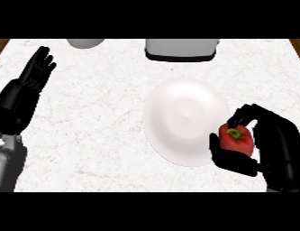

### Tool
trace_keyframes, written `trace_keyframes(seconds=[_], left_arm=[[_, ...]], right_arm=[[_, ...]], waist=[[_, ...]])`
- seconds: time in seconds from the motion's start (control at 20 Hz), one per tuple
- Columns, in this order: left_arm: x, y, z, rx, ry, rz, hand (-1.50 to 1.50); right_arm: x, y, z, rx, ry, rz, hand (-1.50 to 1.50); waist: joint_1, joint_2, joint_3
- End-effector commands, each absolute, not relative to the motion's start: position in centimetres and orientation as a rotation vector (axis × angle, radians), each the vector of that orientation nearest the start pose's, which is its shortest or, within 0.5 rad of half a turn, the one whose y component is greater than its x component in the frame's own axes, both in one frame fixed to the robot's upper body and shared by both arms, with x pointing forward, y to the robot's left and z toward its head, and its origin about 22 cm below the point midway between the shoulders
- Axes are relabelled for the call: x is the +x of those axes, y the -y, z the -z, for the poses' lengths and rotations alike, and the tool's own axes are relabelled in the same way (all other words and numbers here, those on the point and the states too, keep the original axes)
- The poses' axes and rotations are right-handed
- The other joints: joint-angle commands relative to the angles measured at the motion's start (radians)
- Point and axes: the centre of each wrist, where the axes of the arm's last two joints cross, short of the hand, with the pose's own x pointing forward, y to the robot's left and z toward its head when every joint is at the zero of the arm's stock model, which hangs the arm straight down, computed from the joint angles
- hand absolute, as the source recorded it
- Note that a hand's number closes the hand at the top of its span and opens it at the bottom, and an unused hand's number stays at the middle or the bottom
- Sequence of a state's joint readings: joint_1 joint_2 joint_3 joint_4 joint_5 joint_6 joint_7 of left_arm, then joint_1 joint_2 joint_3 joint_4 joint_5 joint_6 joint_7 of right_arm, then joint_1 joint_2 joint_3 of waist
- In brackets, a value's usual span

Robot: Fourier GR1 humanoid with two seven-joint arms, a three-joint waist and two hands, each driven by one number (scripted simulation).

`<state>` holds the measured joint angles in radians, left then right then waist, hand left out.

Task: Pick the bell pepper from the plate and place it in the plate

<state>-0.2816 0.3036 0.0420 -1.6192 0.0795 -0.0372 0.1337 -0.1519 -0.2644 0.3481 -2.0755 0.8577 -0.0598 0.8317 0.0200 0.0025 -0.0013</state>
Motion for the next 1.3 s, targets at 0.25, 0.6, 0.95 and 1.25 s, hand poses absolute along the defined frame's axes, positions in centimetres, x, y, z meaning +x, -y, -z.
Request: trace_keyframes(seconds=[0.25,0.6,0.95,1.25], left_arm=[[29.4,-28.1,-11.3,0.128,1.765,0.229,0.00],[30.2,-28.9,-10.8,0.133,1.755,0.253,0.00],[28.7,-27.4,-10.5,0.119,1.762,0.252,0.00],[30.4,-29.3,-10.6,0.110,1.761,0.247,0.00]], right_arm=[[30.7,12.0,-11.6,-0.950,1.376,-0.553,1.50],[34.5,9.7,-6.2,-0.909,1.279,-0.644,1.50],[36.0,10.0,-2.5,-0.801,1.285,-0.425,-1.50],[37.4,8.9,-3.7,-0.750,1.484,-0.283,-1.50]], waist=[[-0.002,0.000,0.001],[-0.002,0.004,0.001],[0.013,0.004,0.002],[0.012,0.007,0.002]])
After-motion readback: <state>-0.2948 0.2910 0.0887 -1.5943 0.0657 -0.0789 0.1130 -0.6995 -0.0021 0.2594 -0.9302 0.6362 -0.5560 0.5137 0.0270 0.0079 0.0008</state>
